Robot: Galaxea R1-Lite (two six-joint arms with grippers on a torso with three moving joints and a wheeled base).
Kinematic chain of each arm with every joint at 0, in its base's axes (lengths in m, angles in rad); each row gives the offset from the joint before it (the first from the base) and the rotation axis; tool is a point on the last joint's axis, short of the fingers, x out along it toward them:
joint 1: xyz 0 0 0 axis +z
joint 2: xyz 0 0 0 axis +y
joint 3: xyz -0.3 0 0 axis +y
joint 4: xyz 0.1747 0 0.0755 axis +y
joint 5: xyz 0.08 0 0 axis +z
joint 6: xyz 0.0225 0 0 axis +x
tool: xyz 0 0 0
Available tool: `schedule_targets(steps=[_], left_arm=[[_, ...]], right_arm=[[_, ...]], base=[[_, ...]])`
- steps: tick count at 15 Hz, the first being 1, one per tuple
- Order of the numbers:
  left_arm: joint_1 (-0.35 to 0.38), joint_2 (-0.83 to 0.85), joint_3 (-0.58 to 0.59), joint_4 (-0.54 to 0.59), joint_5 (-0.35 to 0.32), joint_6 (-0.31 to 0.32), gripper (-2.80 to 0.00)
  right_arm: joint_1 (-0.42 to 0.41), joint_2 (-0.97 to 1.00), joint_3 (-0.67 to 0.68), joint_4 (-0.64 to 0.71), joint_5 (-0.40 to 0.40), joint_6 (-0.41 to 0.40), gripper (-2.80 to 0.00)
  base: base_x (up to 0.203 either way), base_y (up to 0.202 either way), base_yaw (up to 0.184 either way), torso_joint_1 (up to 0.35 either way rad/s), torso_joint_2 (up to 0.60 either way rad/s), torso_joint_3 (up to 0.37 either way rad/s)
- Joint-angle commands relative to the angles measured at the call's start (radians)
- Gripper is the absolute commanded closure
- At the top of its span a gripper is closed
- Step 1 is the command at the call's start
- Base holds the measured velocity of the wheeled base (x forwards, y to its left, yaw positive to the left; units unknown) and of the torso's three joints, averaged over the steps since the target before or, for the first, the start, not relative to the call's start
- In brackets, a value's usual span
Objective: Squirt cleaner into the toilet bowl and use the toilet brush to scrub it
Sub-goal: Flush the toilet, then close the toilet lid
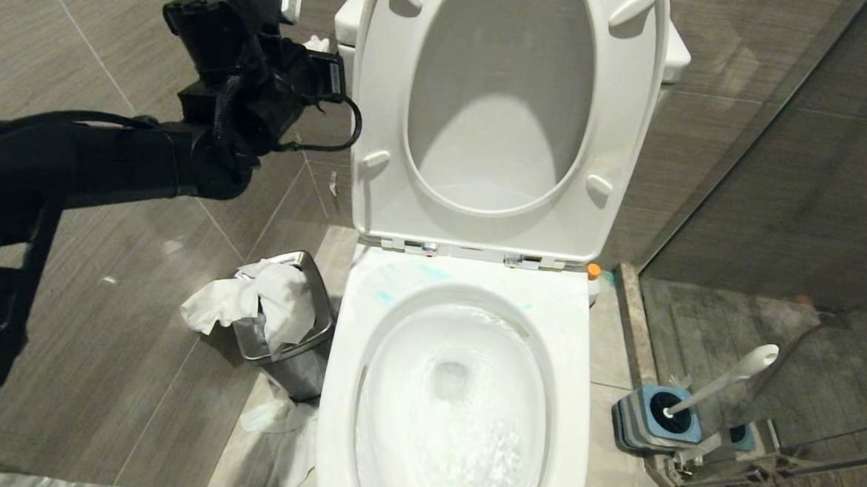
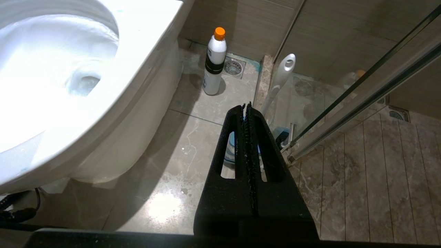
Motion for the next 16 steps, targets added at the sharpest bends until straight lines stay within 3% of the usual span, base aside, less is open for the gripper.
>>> schedule_targets(steps=[1, 9, 11, 14, 16], left_arm=[[0.013, -0.074, 0.0, -0.002, 0.004, 0.021, 0.0], [0.014, -0.237, 0.033, 0.02, -0.003, 0.011, 0.0], [0.008, -0.311, 0.071, 0.107, -0.021, -0.039, 0.0], [-0.004, -0.408, 0.079, 0.341, -0.133, -0.119, 0.0], [0.002, -0.408, 0.093, 0.314, -0.143, -0.079, 0.0]], right_arm=[[0.0, 0.001, 0.0, -0.001, 0.001, -0.001, 0.0], [0.0, 0.001, 0.0, -0.001, 0.001, -0.001, 0.0], [0.0, 0.001, 0.0, -0.001, 0.001, 0.0, 0.0], [0.0, 0.001, 0.0, -0.001, 0.001, -0.001, 0.0], [0.0, 0.001, 0.0, -0.001, 0.001, -0.001, 0.0]], base=[[0.0, 0.0, 0.0, 0.0, 0.0, 0.0], [0.0, 0.0, 0.0, 0.0, 0.0, 0.0], [0.0, 0.0, 0.0, 0.0, 0.0, 0.0], [0.0, 0.0, 0.0, 0.0, 0.0, 0.0], [0.0, 0.0, 0.0, 0.0, 0.0, 0.0]])
